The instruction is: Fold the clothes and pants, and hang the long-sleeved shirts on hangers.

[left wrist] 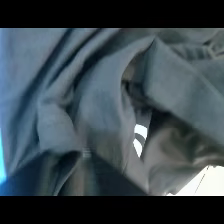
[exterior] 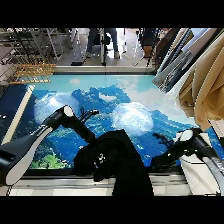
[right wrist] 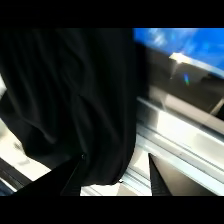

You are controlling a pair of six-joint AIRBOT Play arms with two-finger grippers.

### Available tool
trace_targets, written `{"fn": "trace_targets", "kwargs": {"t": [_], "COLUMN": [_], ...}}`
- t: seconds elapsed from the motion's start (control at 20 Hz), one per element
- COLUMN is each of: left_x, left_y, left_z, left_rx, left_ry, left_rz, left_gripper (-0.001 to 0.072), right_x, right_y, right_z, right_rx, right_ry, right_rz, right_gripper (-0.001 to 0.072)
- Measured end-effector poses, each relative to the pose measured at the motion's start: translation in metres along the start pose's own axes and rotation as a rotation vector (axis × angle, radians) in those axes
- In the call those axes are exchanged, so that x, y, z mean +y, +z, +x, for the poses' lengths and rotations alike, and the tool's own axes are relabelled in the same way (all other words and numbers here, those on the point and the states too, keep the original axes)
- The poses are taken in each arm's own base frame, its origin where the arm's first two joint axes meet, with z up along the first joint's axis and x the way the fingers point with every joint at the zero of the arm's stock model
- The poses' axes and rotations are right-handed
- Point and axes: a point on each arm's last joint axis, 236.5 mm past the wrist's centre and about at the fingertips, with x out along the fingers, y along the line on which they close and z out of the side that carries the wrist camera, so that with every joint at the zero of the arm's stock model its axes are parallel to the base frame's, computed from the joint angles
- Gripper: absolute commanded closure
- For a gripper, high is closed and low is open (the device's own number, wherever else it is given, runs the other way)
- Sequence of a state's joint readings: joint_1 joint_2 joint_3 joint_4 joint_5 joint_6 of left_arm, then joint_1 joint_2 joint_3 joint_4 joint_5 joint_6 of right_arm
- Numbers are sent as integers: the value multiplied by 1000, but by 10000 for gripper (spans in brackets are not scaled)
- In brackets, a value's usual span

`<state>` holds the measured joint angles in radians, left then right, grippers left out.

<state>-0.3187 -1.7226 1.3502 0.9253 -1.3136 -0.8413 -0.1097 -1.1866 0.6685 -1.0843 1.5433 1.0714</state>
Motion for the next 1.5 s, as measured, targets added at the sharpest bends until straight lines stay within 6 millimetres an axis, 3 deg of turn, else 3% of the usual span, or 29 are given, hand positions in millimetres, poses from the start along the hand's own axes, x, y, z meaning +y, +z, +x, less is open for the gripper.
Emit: {"fn": "trace_targets", "kwargs": {"t": [0.05,0.1,0.25,0.35,0.4,0.6,0.75,0.85,1.0,1.1,1.2,1.35,1.4,1.5], "left_x": [-1,-2,-4,-4,-5,-3,2,1,-13,-46,-93,-174,-198,-242], "left_y": [1,2,4,5,5,5,17,31,57,64,57,28,17,-4], "left_z": [2,3,5,5,5,-3,-39,-84,-195,-283,-367,-463,-482,-508], "left_rx": [-1,-4,-8,-10,-11,-21,-95,-191,-458,-677,-892,-1175,-1236,-1332], "left_ry": [-6,-8,-17,-20,-22,-26,2,22,87,123,158,229,257,340], "left_rz": [0,1,1,1,0,-5,0,11,42,90,155,255,282,333], "left_gripper": [692,698,698,699,700,700,701,701,701,701,701,702,701,701], "right_x": [1,2,0,-6,-9,-18,-11,6,53,99,153,236,261,298], "right_y": [-2,-4,-9,-9,-8,3,22,38,60,65,59,18,-4,-43], "right_z": [9,19,39,47,49,42,13,-21,-94,-156,-228,-334,-361,-399], "right_rx": [29,63,138,160,161,147,91,17,-175,-372,-640,-1082,-1211,-1392], "right_ry": [-3,-11,-28,-49,-62,-122,-171,-216,-313,-396,-479,-568,-582,-596], "right_rz": [-13,-28,-53,-58,-61,-97,-163,-234,-383,-493,-598,-746,-789,-864], "right_gripper": [269,321,387,613,679,692,693,693,693,693,693,693,693,693]}}
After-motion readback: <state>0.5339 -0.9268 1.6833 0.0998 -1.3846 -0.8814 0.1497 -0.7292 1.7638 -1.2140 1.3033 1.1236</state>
